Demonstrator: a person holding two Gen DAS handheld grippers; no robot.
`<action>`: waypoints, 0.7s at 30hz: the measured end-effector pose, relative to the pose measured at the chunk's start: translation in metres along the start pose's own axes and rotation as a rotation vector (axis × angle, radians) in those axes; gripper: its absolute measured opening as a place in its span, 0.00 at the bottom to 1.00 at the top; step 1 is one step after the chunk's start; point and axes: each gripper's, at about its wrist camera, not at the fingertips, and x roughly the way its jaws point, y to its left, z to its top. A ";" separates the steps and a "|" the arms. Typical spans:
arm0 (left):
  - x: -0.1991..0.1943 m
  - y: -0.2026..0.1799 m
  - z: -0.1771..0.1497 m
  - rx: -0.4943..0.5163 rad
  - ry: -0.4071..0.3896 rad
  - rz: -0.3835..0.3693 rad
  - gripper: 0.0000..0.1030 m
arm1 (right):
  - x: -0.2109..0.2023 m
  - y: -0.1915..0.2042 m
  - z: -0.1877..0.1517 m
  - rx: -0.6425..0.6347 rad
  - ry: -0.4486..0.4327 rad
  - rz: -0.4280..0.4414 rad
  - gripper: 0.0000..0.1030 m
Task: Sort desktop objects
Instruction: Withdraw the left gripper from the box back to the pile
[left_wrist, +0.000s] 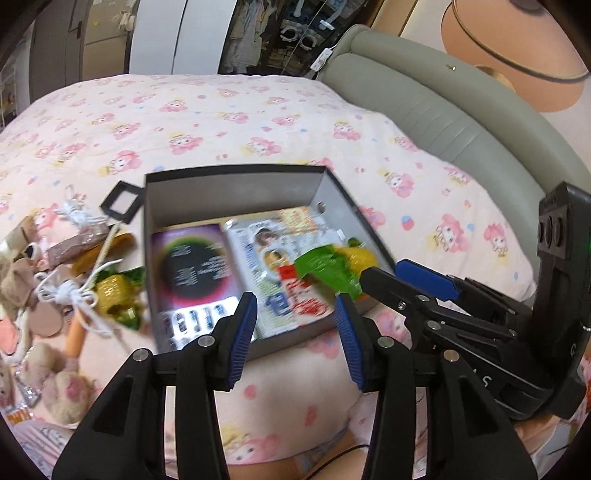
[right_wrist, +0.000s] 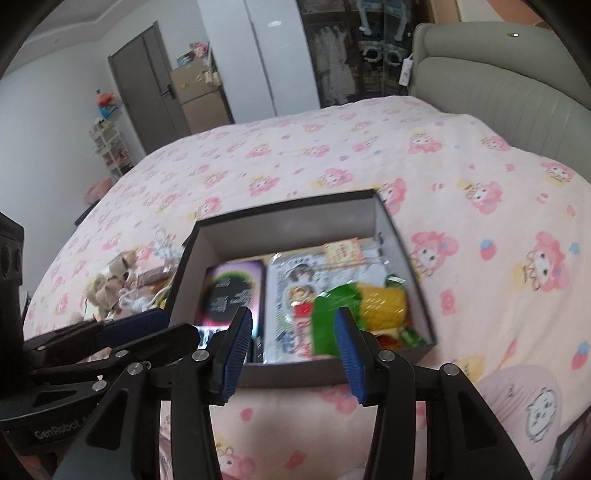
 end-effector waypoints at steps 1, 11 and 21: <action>-0.001 0.003 -0.003 -0.002 0.006 0.008 0.43 | 0.003 0.004 -0.002 -0.008 0.013 0.011 0.41; -0.036 0.068 -0.039 -0.136 0.001 0.078 0.43 | 0.030 0.072 -0.018 -0.125 0.093 0.130 0.40; -0.064 0.155 -0.078 -0.360 -0.035 0.127 0.43 | 0.071 0.162 -0.029 -0.281 0.200 0.232 0.38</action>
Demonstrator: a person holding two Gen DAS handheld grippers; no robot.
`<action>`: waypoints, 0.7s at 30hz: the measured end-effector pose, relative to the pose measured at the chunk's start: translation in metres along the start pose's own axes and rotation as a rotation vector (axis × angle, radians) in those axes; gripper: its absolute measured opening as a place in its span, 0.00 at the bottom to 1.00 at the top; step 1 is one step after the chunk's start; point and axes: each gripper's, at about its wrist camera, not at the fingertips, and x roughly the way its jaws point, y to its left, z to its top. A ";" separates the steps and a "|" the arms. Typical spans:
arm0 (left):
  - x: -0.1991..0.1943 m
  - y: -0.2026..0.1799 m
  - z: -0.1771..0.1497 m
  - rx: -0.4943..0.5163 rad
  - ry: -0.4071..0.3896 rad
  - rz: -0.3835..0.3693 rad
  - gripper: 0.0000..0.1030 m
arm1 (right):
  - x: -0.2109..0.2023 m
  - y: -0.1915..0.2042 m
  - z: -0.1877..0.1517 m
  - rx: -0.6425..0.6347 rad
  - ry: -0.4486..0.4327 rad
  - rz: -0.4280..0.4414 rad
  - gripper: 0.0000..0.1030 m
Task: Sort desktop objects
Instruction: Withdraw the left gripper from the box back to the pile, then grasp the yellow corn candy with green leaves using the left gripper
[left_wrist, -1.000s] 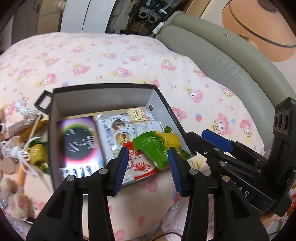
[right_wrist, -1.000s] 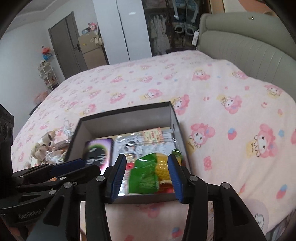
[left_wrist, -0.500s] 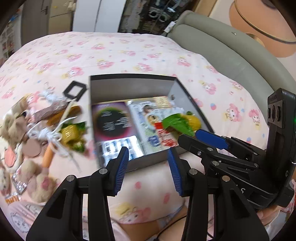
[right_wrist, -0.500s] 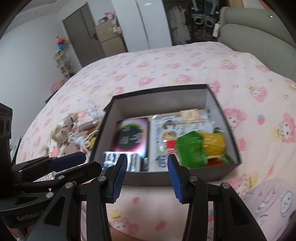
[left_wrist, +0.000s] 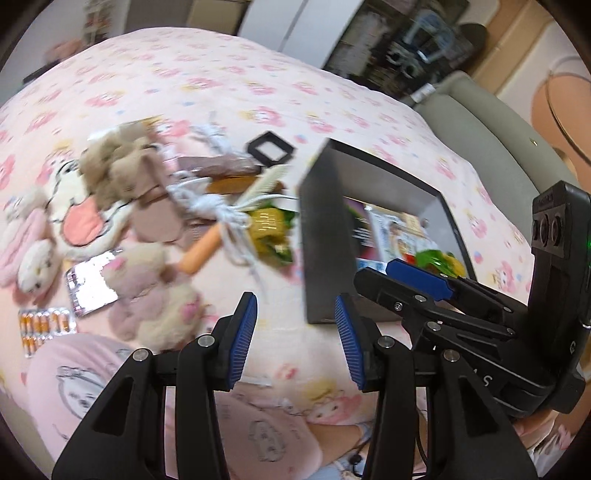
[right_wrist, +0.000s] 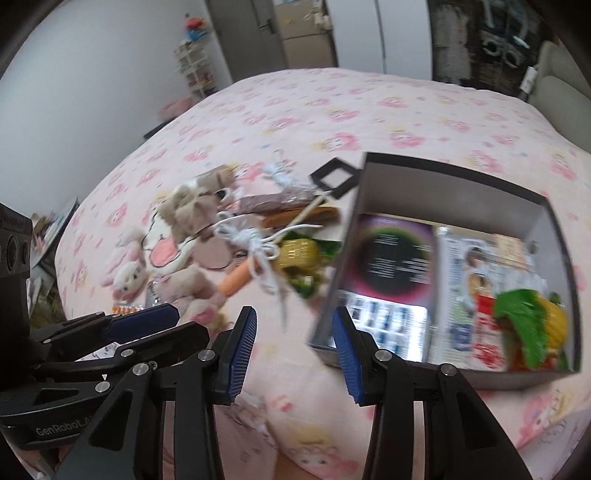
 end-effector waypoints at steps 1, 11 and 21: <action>0.000 0.006 0.001 -0.014 -0.002 -0.009 0.43 | 0.003 0.003 0.001 -0.004 0.002 0.006 0.38; 0.068 0.037 0.036 -0.185 0.060 -0.140 0.42 | 0.030 0.007 0.040 -0.090 -0.001 -0.050 0.21; 0.144 0.041 0.063 -0.254 0.184 -0.049 0.51 | 0.060 -0.019 0.054 -0.024 0.093 -0.030 0.21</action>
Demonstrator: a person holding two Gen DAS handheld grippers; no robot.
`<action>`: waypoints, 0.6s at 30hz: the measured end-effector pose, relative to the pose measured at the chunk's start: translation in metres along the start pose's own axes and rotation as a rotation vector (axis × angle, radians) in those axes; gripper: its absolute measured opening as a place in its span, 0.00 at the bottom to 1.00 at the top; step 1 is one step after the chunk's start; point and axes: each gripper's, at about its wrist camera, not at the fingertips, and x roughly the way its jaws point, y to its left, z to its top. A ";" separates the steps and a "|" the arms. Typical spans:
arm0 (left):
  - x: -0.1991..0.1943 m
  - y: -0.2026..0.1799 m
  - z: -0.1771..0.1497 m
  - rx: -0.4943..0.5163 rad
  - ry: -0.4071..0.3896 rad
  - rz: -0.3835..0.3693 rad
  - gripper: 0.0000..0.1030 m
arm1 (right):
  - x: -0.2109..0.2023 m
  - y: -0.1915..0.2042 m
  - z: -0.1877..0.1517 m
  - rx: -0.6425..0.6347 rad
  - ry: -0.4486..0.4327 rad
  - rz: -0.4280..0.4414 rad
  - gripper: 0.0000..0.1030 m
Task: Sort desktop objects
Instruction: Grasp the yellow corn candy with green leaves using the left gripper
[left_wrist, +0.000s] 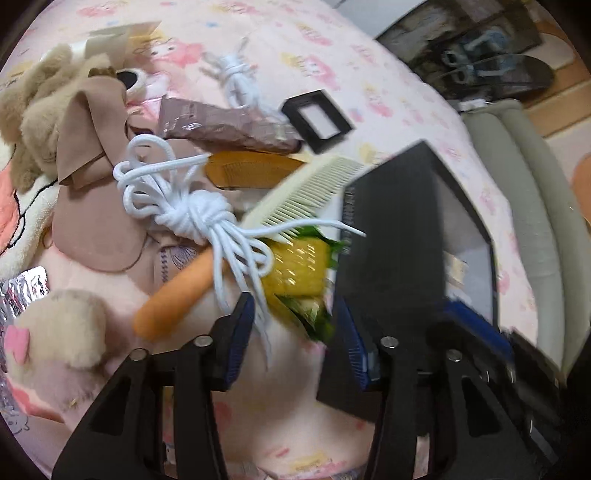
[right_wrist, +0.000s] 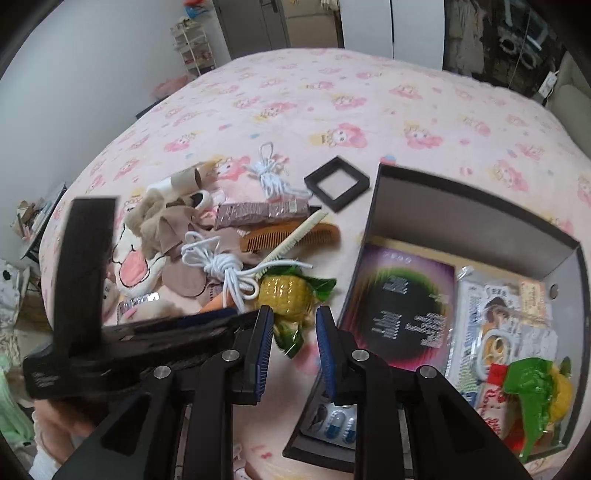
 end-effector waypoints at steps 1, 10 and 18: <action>0.004 0.002 0.002 -0.016 0.006 -0.001 0.51 | 0.003 0.000 0.000 0.004 0.004 -0.002 0.21; 0.016 0.014 -0.006 -0.076 0.053 -0.051 0.42 | 0.008 -0.003 0.001 0.034 0.009 -0.007 0.14; -0.056 0.027 -0.048 -0.035 0.041 0.043 0.29 | -0.024 0.034 -0.031 -0.014 -0.001 0.089 0.15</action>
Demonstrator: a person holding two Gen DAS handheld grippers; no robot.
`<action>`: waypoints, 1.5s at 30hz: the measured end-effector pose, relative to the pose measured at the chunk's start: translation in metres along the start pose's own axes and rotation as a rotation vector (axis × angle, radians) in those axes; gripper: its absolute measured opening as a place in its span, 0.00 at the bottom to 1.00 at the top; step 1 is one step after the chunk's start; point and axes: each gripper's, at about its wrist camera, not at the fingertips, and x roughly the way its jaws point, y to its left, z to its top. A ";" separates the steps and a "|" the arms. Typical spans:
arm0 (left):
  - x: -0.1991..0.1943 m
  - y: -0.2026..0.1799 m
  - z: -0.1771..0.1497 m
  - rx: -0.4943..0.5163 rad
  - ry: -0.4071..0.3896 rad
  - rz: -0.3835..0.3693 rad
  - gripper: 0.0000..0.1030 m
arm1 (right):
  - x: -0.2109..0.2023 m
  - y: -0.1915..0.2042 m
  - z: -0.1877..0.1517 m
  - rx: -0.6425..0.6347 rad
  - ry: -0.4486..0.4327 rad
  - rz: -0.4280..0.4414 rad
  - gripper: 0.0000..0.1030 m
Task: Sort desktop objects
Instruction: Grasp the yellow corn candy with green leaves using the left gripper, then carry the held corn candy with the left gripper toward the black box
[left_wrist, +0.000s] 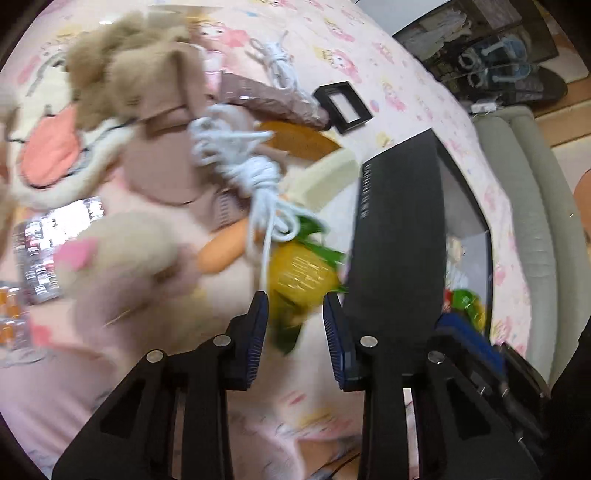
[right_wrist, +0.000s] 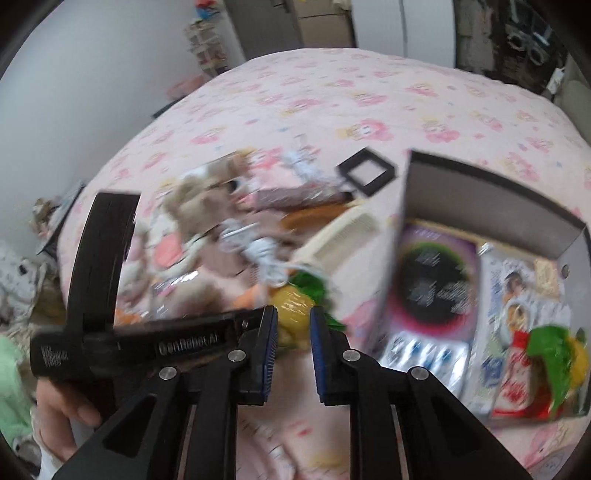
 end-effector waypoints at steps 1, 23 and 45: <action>-0.006 0.002 -0.001 0.010 -0.021 0.029 0.30 | 0.001 0.004 -0.006 -0.001 0.011 0.019 0.15; 0.036 -0.011 -0.003 0.068 0.109 -0.044 0.50 | 0.082 -0.047 -0.062 0.372 0.107 0.130 0.24; 0.049 -0.015 -0.022 0.132 0.225 -0.054 0.53 | 0.068 -0.057 -0.093 0.239 0.194 0.278 0.24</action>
